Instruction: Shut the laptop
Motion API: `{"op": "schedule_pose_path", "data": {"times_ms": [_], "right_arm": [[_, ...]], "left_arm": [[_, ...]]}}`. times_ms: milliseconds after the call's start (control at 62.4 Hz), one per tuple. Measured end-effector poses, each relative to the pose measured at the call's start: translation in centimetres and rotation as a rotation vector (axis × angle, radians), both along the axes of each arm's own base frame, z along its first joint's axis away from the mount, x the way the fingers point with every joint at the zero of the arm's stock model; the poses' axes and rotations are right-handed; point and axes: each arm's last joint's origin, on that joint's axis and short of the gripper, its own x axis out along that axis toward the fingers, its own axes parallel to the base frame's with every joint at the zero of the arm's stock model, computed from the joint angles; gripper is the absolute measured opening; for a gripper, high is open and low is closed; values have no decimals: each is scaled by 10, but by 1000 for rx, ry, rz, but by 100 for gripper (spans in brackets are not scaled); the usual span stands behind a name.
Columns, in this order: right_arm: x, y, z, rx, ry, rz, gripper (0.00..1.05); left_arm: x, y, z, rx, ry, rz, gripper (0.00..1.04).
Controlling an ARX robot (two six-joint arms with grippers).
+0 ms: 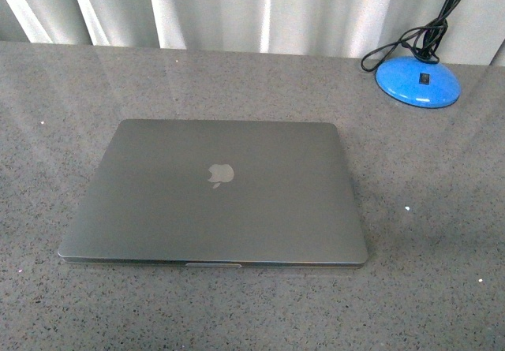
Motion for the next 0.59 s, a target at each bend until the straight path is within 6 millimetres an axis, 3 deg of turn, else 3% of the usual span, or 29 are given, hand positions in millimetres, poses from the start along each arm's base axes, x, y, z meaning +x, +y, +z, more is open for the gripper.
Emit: {"op": "schedule_pose_path", "data": {"times_ms": [433, 497, 593], "right_arm": [[0, 0, 0, 0, 0, 0, 85], [0, 0, 0, 2, 0, 0, 96], [0, 0, 0, 4, 0, 0, 94]], "left_arm": [[0, 0, 0, 0, 0, 0, 98], [0, 0, 0, 2, 0, 0, 98], [0, 0, 0, 2, 0, 0, 98]]}}
